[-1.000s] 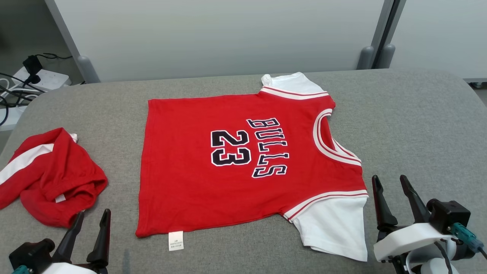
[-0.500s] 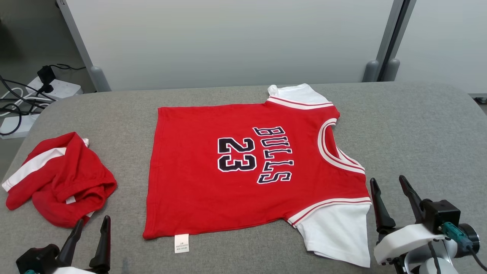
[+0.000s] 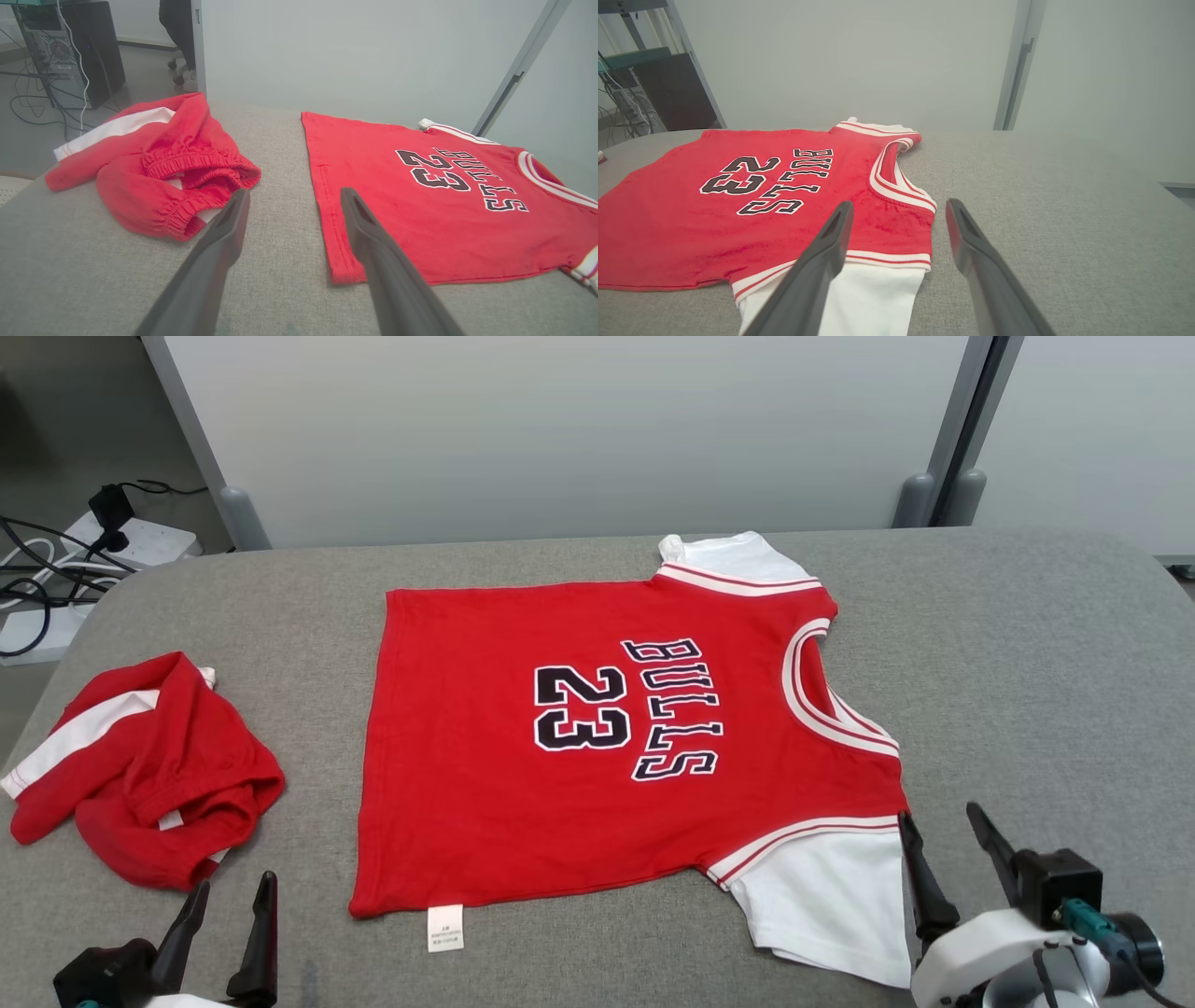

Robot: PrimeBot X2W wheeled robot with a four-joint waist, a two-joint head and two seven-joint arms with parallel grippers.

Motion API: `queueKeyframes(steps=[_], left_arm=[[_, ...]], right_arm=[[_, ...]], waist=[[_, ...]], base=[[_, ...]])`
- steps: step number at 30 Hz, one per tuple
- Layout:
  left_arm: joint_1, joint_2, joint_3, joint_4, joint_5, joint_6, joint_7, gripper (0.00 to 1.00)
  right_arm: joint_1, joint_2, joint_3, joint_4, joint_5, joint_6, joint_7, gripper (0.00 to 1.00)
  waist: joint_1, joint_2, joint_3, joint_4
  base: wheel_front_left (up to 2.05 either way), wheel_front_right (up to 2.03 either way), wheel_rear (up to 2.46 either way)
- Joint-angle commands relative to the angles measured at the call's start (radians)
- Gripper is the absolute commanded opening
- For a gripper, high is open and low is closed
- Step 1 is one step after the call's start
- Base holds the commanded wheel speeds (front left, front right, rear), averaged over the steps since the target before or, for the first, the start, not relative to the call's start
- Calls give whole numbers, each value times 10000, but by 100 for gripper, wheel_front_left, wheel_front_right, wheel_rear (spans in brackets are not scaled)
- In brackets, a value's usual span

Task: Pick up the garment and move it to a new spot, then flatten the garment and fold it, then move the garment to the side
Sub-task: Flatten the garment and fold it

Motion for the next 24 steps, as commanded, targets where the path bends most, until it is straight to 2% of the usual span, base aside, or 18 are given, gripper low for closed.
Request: queueKeyframes(steps=[1, 7, 12, 20, 24], left_arm=[[-441, 214, 337, -177, 90, -2, -61, 100], [-308, 221, -67, -208, -38, -2, -61, 100], [-255, 353, -235, -279, -207, -2, -61, 100], [-333, 690, -647, -500, -483, -2, -61, 100], [-344, 852, -752, -597, -706, -2, -61, 100]], right_arm=[[-74, -98, 232, 55, -112, 42, -100, 100], [547, -98, 603, 860, -476, 42, -7, 100], [928, -98, 707, 1030, -475, 42, -20, 100], [820, -98, 772, 1222, 397, 42, -53, 100], [691, -98, 666, 1555, 637, 42, -84, 87]], waist=[[0, -1, 39, -5], [0, -1, 221, 59], [0, -1, 404, 21], [0, -1, 749, 137], [0, -1, 855, 270]], base=[[0, 0, 0], [0, 0, 0], [0, 0, 0], [0, 0, 0], [0, 0, 0]])
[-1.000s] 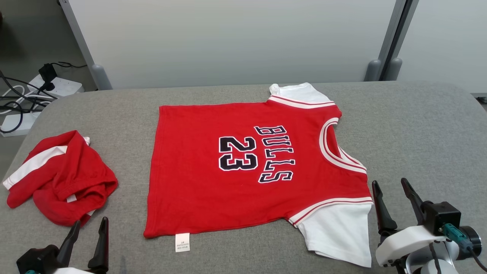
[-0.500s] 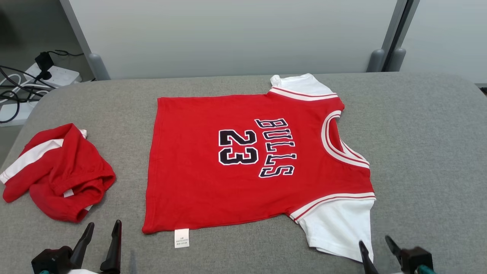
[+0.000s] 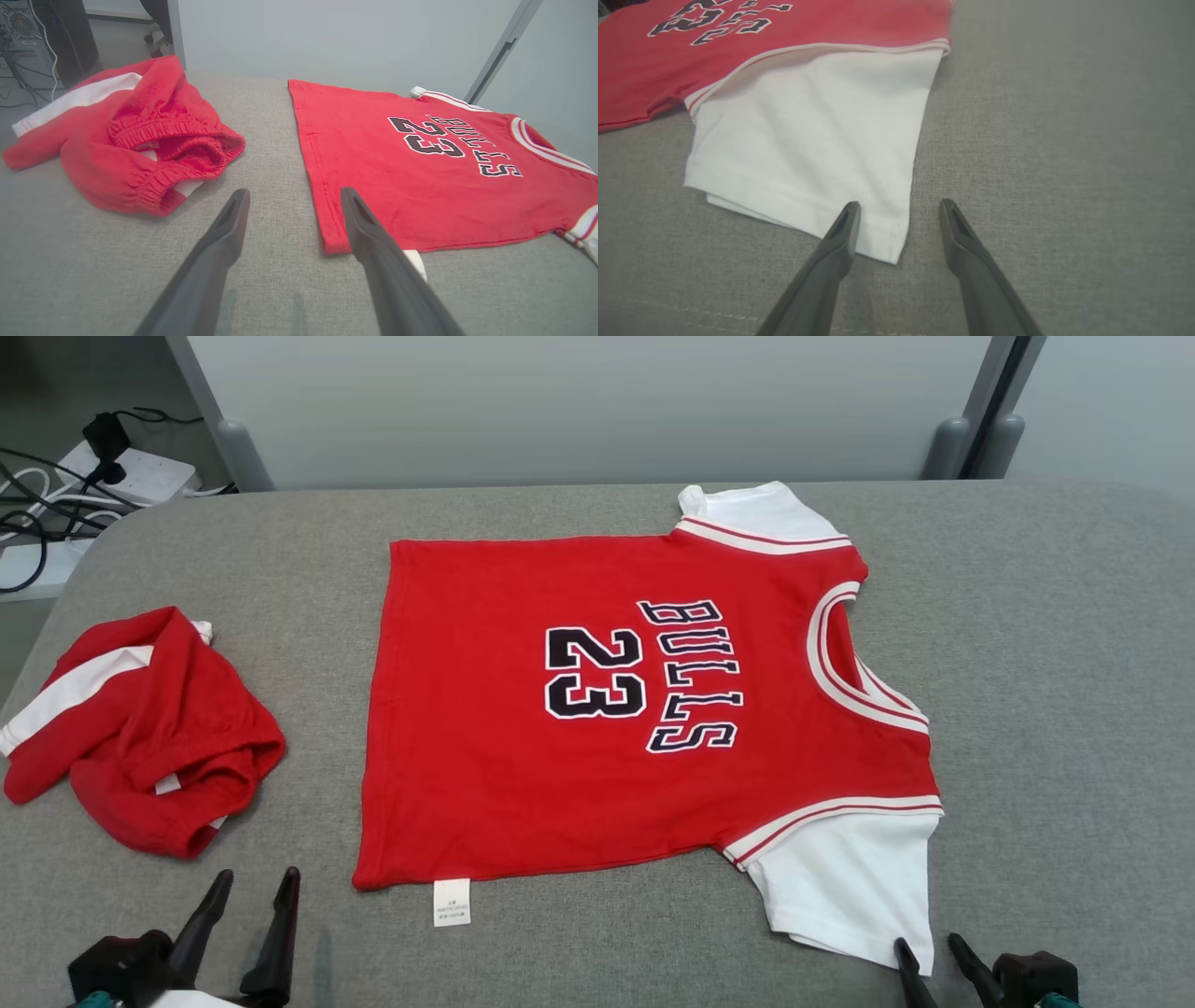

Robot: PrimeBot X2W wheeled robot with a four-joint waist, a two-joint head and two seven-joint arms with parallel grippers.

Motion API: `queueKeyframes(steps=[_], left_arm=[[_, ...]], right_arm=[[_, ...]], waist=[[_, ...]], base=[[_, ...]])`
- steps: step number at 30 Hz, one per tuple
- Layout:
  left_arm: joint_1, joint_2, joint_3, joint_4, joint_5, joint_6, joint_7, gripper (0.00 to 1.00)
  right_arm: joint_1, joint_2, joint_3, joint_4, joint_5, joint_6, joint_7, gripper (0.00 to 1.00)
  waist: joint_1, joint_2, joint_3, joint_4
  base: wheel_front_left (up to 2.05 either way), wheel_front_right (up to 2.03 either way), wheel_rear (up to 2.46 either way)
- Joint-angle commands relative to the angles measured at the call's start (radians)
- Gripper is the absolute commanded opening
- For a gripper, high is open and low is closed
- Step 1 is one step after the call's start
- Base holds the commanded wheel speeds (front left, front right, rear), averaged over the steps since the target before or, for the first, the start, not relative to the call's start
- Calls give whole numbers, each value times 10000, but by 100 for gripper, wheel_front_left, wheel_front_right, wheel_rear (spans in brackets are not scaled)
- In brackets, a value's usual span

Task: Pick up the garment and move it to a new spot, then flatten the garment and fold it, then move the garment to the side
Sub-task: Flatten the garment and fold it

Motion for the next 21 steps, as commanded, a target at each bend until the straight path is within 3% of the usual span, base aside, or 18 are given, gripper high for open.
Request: queueKeyframes(steps=[1, 3, 5, 7, 9, 15, 21], left_arm=[[-325, 515, 289, -326, -272, -2, -61, 100], [-318, 541, 271, -350, -292, -2, -61, 100], [-321, 570, 243, -369, -312, -2, -61, 100], [-336, 600, 213, -387, -338, -2, -61, 100], [-335, 614, 186, -436, -362, -2, -61, 100], [-368, 616, -132, -706, -679, -2, -61, 100], [-695, 842, -1072, -608, -1624, -2, -61, 100]], right_arm=[[-506, -108, 267, 300, -144, 35, -122, 81], [-557, -108, 289, 470, -153, 35, -126, 78], [-615, -108, 324, 670, -202, 35, -127, 63], [-646, -108, 352, 874, -279, 35, -92, 39], [-660, -108, 309, 943, -352, 35, -94, 0], [-626, -108, -311, 376, -806, 35, -122, 0], [-402, -108, -591, -806, -1025, 35, -132, 0]], waist=[[0, 0, 123, 150], [0, 0, 155, 171], [0, 0, 195, 183], [0, 0, 227, 186], [0, 0, 257, 168], [0, 0, 421, -71], [0, 0, 817, -404]], base=[[0, 0, 0], [0, 0, 0], [0, 0, 0], [0, 0, 0], [0, 0, 0], [0, 0, 0], [0, 0, 0]])
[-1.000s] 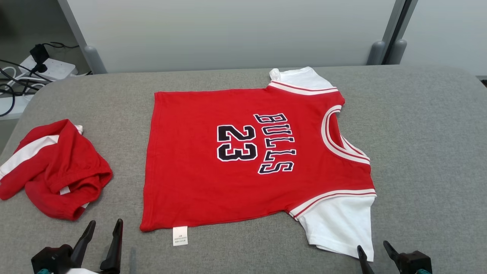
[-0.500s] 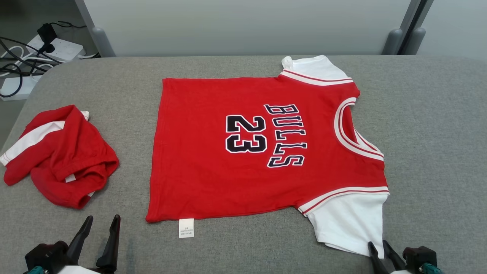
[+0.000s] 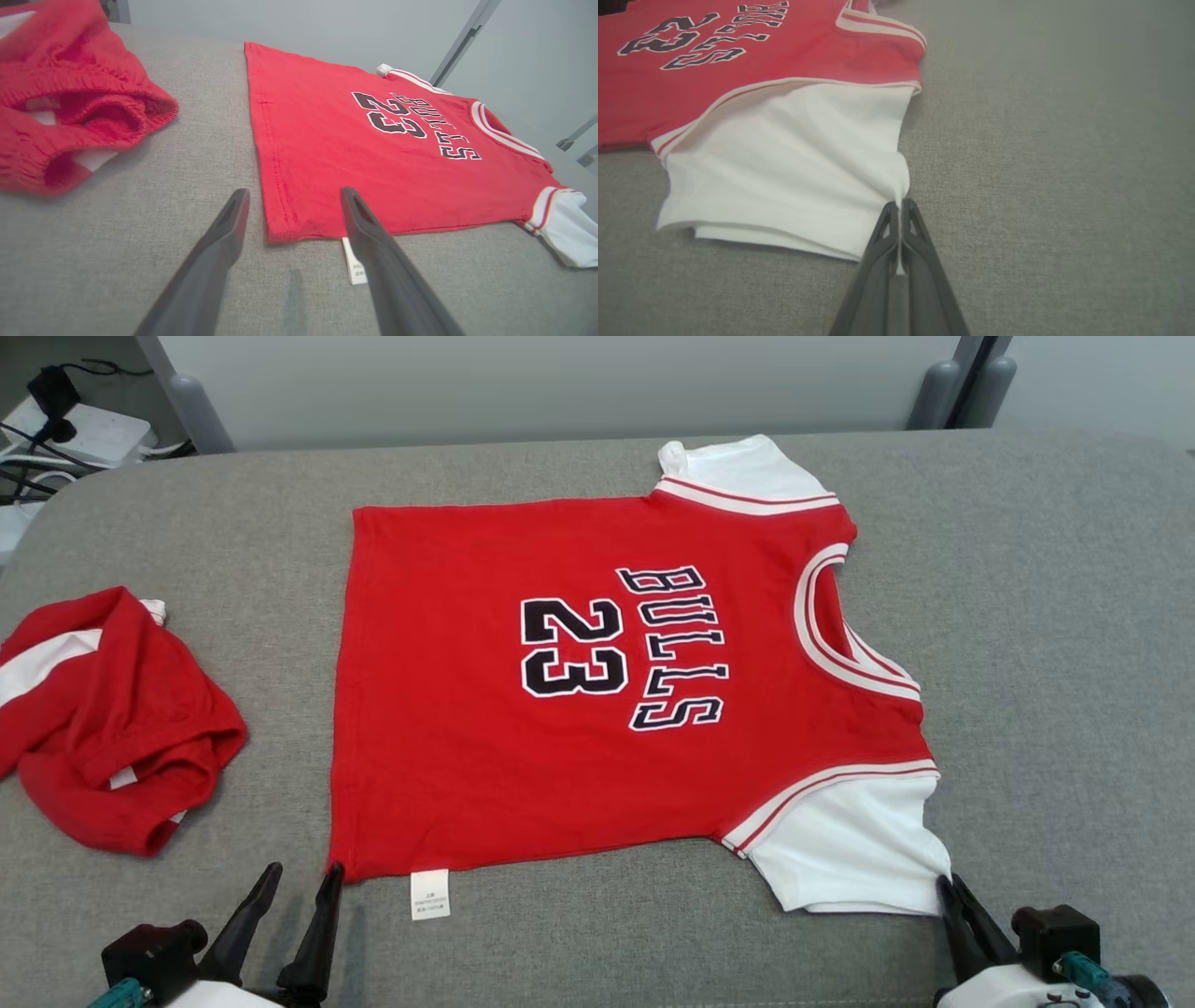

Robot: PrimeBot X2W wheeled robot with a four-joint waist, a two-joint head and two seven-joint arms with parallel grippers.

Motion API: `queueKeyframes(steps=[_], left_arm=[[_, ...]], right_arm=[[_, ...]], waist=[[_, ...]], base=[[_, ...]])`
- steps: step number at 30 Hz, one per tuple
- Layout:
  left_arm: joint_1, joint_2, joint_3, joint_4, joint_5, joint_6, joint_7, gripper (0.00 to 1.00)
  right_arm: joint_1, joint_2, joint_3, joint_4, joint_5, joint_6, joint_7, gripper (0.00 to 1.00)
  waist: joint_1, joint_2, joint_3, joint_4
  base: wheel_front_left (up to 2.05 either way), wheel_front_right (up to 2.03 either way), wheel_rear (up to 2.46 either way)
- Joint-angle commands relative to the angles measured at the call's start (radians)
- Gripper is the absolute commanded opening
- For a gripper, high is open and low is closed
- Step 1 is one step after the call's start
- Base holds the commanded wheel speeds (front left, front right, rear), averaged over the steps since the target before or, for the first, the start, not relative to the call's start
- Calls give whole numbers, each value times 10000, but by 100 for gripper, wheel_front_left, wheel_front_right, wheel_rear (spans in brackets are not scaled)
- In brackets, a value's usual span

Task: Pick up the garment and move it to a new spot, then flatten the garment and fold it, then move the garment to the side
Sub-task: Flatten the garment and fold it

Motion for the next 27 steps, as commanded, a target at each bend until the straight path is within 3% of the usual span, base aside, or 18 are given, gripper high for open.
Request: queueKeyframes(steps=[1, 15, 18, 23, 27], left_arm=[[-703, 433, 138, -52, -285, -2, -61, 100], [-1071, 1038, -364, 682, -1636, -2, -61, 100], [-996, 1050, -508, 686, -1744, -2, -61, 91], [-867, 938, -633, 785, -1983, -2, -61, 100], [-943, 983, -712, 925, -2113, -2, -61, 88]], right_arm=[[43, -114, 244, -590, -122, -57, -14, 0], [206, -114, 1379, -2995, 63, -57, 553, 0], [218, -114, 1319, -3198, 52, -57, 649, 0], [232, -114, 1270, -3423, 48, -57, 767, 0], [234, -114, 1305, -3563, 68, -57, 822, 0]], waist=[[0, -1, 268, -217], [0, -1, 1131, -875], [0, -1, 1101, -864], [0, -1, 1059, -857], [0, -1, 1098, -898]], base=[[0, 0, 0], [0, 0, 0], [0, 0, 0], [0, 0, 0], [0, 0, 0]])
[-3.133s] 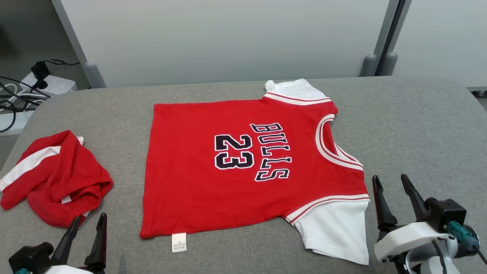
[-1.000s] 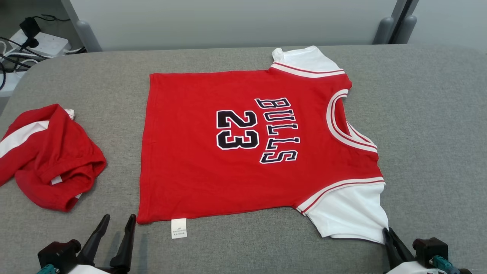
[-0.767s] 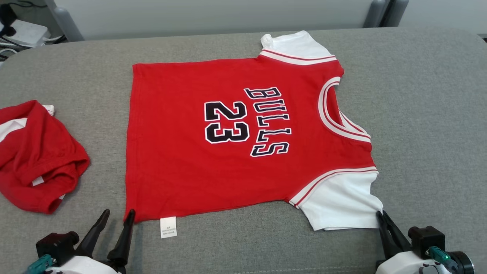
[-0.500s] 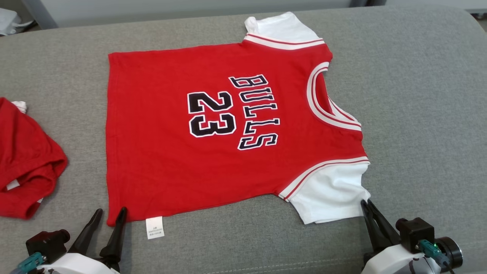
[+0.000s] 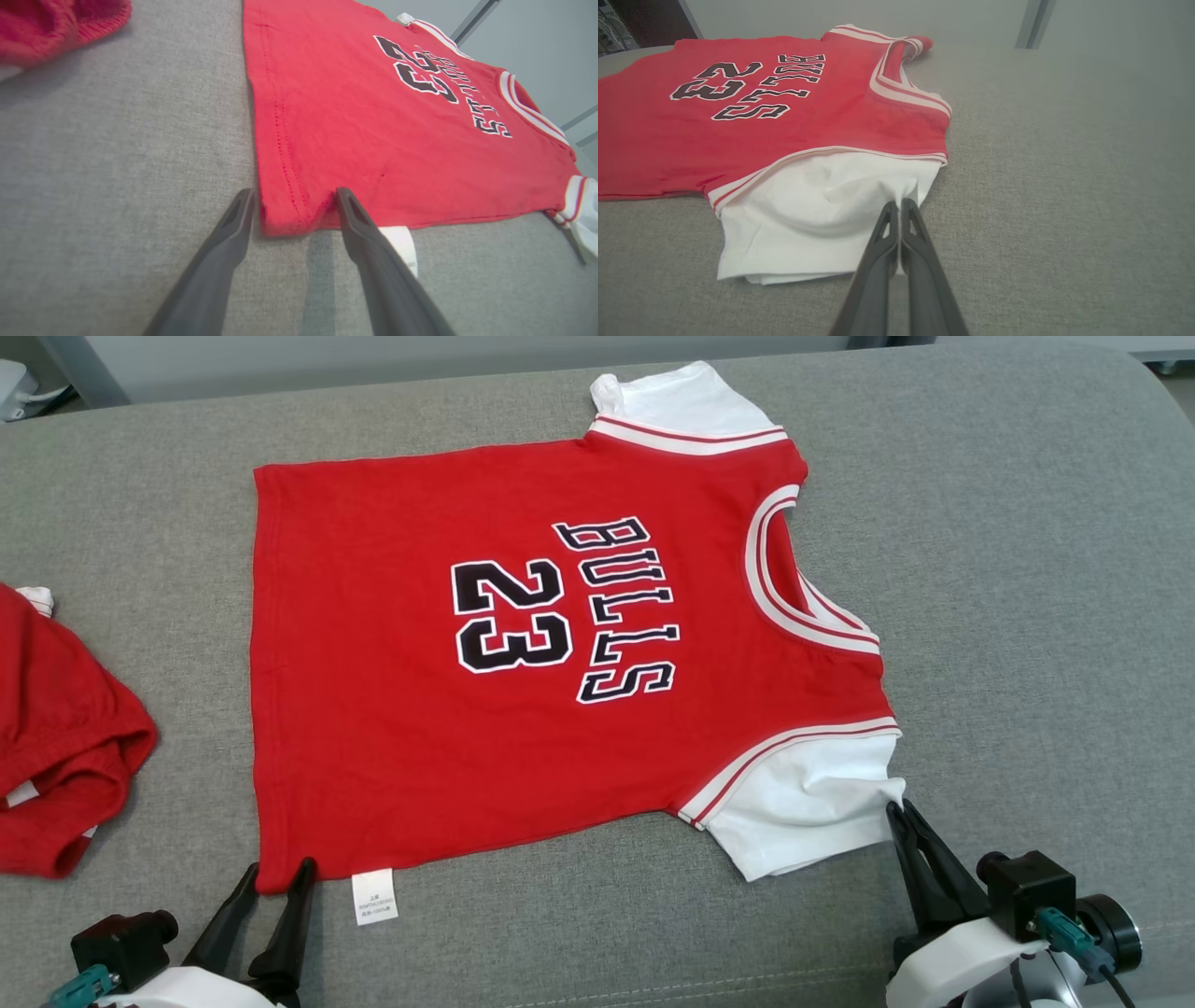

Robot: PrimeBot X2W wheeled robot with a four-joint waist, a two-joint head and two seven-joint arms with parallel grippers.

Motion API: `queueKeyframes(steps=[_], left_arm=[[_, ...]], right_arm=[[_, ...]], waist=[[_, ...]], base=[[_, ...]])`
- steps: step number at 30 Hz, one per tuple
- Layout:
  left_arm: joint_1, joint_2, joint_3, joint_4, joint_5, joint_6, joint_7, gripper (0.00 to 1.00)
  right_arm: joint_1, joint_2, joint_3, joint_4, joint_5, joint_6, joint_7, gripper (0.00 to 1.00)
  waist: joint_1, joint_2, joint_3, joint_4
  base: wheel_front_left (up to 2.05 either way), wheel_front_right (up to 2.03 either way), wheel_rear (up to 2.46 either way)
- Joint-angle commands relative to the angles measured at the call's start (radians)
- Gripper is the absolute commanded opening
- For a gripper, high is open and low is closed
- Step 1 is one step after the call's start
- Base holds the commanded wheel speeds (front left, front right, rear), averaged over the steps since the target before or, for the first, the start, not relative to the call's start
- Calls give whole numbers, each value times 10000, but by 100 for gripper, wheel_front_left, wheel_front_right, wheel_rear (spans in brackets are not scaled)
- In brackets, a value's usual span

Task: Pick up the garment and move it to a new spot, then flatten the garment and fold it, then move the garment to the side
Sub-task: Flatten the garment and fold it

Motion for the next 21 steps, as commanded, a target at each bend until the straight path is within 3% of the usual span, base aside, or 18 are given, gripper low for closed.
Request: queueKeyframes(steps=[1, 3, 4, 6, 21], left_arm=[[-235, 323, 290, -60, -88, -2, -59, 88], [-242, 325, 269, -61, -121, -2, -59, 85], [-238, 329, 252, -61, -148, -2, -59, 72], [-239, 357, 200, -57, -178, -2, -59, 0], [-92, 94, 467, -19, 412, -2, -59, 0]], right_arm=[[45, -102, 259, -325, 70, -46, 18, 0], [58, -102, 253, -378, 63, -46, 36, 0], [65, -102, 258, -399, 60, -46, 49, 0], [78, -102, 279, -432, 71, -46, 76, 0], [300, -102, 60, -402, 249, -46, 374, 0]], waist=[[0, -1, 18, -17], [0, -1, 29, -39], [0, -1, 32, -51], [0, -1, 30, -71], [0, -1, -827, 120]], base=[[0, 0, 0], [0, 0, 0], [0, 0, 0], [0, 0, 0], [0, 0, 0]])
